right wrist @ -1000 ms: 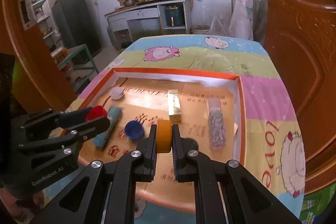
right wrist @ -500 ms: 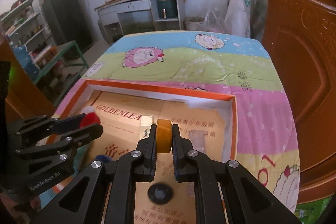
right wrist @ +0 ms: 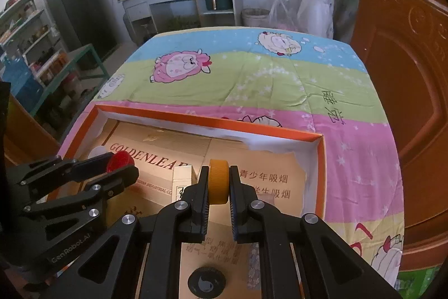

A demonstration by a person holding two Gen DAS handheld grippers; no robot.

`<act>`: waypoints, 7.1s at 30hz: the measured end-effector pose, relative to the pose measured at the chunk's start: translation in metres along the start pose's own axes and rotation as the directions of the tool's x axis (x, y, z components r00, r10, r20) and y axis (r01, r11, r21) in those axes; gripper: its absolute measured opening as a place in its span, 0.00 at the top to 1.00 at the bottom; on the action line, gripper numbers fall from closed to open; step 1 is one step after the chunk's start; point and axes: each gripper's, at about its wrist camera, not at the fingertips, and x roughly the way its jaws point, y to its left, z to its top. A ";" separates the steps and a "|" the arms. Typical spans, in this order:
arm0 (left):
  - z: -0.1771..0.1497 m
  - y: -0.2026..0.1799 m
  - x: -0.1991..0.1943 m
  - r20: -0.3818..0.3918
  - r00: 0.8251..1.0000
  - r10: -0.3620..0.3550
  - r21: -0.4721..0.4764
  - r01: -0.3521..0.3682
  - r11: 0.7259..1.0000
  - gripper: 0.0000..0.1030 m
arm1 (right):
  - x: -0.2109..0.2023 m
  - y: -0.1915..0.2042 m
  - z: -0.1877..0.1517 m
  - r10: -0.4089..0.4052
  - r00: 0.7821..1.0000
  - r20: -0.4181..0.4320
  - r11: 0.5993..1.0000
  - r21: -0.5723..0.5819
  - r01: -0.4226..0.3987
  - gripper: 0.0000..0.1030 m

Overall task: Organize rigid objects
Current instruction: 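Carry the orange cap with the right tool while the left tool carries the red cap into the tray, then release the orange cap in the tray with the right tool while the left tool releases the red cap, then withdraw both open tools from the tray toward the remaining loose items, then grasp the white Hello Kitty box with the right tool while the left tool grasps the orange cap, then carry the Hello Kitty box with the right tool while the left tool carries the orange cap to the tray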

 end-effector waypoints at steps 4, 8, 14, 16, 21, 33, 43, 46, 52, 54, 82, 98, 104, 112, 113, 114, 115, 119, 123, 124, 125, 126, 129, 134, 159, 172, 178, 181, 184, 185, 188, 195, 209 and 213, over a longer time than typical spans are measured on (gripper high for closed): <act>0.000 -0.001 0.004 -0.013 1.000 0.011 -0.004 -0.011 1.000 0.70 | 0.005 0.000 0.001 -0.008 1.000 -0.022 1.000 -0.011 0.007 0.88; 0.001 -0.003 0.008 -0.020 1.000 0.020 0.002 -0.020 1.000 0.70 | 0.011 0.001 0.001 -0.015 0.999 -0.033 1.000 -0.021 0.014 0.88; 0.001 -0.004 0.015 -0.032 0.999 0.017 0.005 -0.017 1.000 0.70 | 0.018 0.000 0.000 -0.026 0.999 -0.047 0.999 -0.022 0.025 0.88; 0.001 -0.004 0.016 -0.033 0.999 0.018 0.006 -0.018 1.000 0.70 | 0.020 0.000 0.000 -0.031 0.998 -0.052 0.999 -0.026 0.030 0.88; -0.002 -0.005 0.017 -0.021 1.000 0.018 0.023 -0.017 1.000 0.70 | 0.025 0.000 -0.003 -0.056 0.996 -0.063 0.998 -0.034 0.054 0.86; -0.005 -0.002 0.012 0.025 1.000 -0.001 0.017 0.001 1.000 0.65 | 0.021 -0.003 -0.005 -0.058 0.997 -0.043 0.998 -0.023 0.057 0.76; -0.005 -0.007 -0.003 0.071 0.997 -0.011 0.026 0.010 1.000 0.65 | 0.013 -0.006 -0.007 -0.057 0.998 -0.011 0.998 -0.012 0.057 0.63; -0.007 -0.008 -0.009 0.087 0.996 -0.009 0.034 0.006 0.999 0.65 | 0.007 -0.006 -0.007 -0.072 0.997 0.006 0.997 -0.011 0.072 0.63; -0.013 -0.004 -0.028 0.112 0.993 -0.047 0.013 0.046 0.999 0.65 | -0.013 -0.007 -0.008 -0.043 0.998 0.039 0.999 0.018 0.042 0.63; -0.015 -0.005 -0.035 0.124 0.991 -0.049 0.014 0.048 0.999 0.65 | -0.018 -0.005 -0.009 -0.042 0.998 0.045 0.999 0.016 0.041 0.63; -0.072 -0.006 -0.112 0.187 0.978 -0.087 0.028 0.083 0.996 0.65 | -0.090 0.029 -0.071 -0.040 0.997 0.066 0.999 0.016 0.039 0.63; -0.123 -0.007 -0.148 0.223 0.971 -0.086 0.032 0.081 0.996 0.65 | -0.130 0.057 -0.122 -0.049 0.994 0.093 0.999 0.015 0.048 0.63; -0.143 -0.007 -0.156 0.237 0.969 -0.071 0.041 0.063 0.997 0.65 | -0.133 0.066 -0.146 -0.052 0.995 0.087 0.998 0.027 0.050 0.63; -0.166 0.004 -0.160 0.243 0.968 -0.058 0.004 0.059 0.998 0.65 | -0.124 0.073 -0.178 -0.043 0.997 0.066 0.997 0.072 0.038 0.53; -0.167 0.007 -0.160 0.243 0.968 -0.059 -0.002 0.061 0.998 0.65 | -0.123 0.076 -0.181 -0.040 0.997 0.065 0.996 0.078 0.035 0.53; -0.169 0.010 -0.160 0.242 0.969 -0.058 -0.007 0.062 0.998 0.65 | -0.121 0.080 -0.185 -0.038 0.997 0.065 0.996 0.081 0.033 0.52; -0.169 0.011 -0.159 0.240 0.969 -0.058 -0.011 0.062 0.998 0.65 | -0.119 0.085 -0.188 -0.041 0.997 0.065 0.996 0.084 0.035 0.52; -0.173 0.020 -0.161 0.242 0.969 -0.055 -0.021 0.062 0.998 0.65 | -0.114 0.098 -0.194 -0.099 0.992 0.084 0.991 0.100 0.091 0.51; -0.175 0.027 -0.162 0.246 0.968 -0.056 -0.033 0.066 0.997 0.65 | -0.103 0.103 -0.196 -0.147 0.987 0.066 0.977 0.167 0.134 0.51; -0.176 0.029 -0.162 0.247 0.967 -0.057 -0.034 0.067 0.997 0.65 | -0.101 0.105 -0.196 -0.154 0.986 0.064 0.975 0.173 0.141 0.51; -0.176 0.030 -0.162 0.247 0.967 -0.056 -0.034 0.067 0.997 0.65 | -0.099 0.108 -0.196 -0.167 0.984 0.062 0.972 0.175 0.154 0.51; -0.176 0.030 -0.161 0.247 0.968 -0.053 -0.033 0.063 0.997 0.65 | -0.097 0.113 -0.196 -0.188 0.980 0.059 0.969 0.176 0.175 0.51; -0.177 0.032 -0.160 0.244 0.969 -0.047 -0.029 0.056 0.998 0.65 | -0.092 0.122 -0.197 -0.207 0.976 0.061 0.965 0.178 0.194 0.51; -0.181 0.038 -0.157 0.236 0.971 -0.046 -0.036 0.057 0.998 0.65 | -0.079 0.135 -0.204 -0.260 0.965 0.045 0.960 0.116 0.253 0.51; -0.186 -0.035 -0.096 0.068 0.995 -0.066 0.196 0.052 0.979 0.65 | -0.116 0.076 -0.239 -0.205 0.977 0.062 0.976 0.082 0.200 0.73; -0.182 -0.012 -0.089 0.096 0.992 -0.086 0.104 0.076 0.992 0.89 | -0.117 0.076 -0.241 -0.198 0.977 0.074 0.978 0.082 0.192 0.72; -0.182 -0.007 -0.091 0.109 0.988 -0.110 0.075 0.102 0.992 0.89 | -0.117 0.076 -0.241 -0.194 0.978 0.075 0.979 0.084 0.188 0.72; -0.182 -0.008 -0.094 0.117 0.986 -0.114 0.071 0.106 0.992 0.89 | -0.117 0.076 -0.242 -0.195 0.978 0.075 0.979 0.083 0.189 0.72; -0.183 -0.009 -0.100 0.129 0.985 -0.119 0.075 0.110 0.991 0.89 | -0.117 0.076 -0.241 -0.193 0.978 0.076 0.979 0.086 0.186 0.72; -0.184 -0.009 -0.103 0.133 0.984 -0.120 0.076 0.111 0.991 0.89 | -0.117 0.076 -0.241 -0.194 0.978 0.078 0.978 0.086 0.188 0.72; -0.184 -0.009 -0.112 0.148 0.980 -0.129 0.077 0.119 0.990 0.89 | -0.120 0.077 -0.239 -0.197 0.977 0.087 0.978 0.088 0.189 0.73; -0.177 -0.008 -0.136 0.202 0.968 -0.146 0.078 0.133 0.988 0.89 | -0.134 0.081 -0.225 -0.190 0.973 0.128 0.980 0.080 0.181 0.73; -0.144 0.002 -0.172 0.290 0.948 -0.129 0.078 0.111 0.991 0.89 | -0.160 0.089 -0.168 -0.148 0.963 0.226 0.988 -0.003 0.153 0.73; -0.132 0.011 -0.175 0.301 0.947 -0.116 0.061 0.103 0.993 0.89 | -0.165 0.086 -0.152 -0.124 0.962 0.244 0.991 -0.027 0.134 0.73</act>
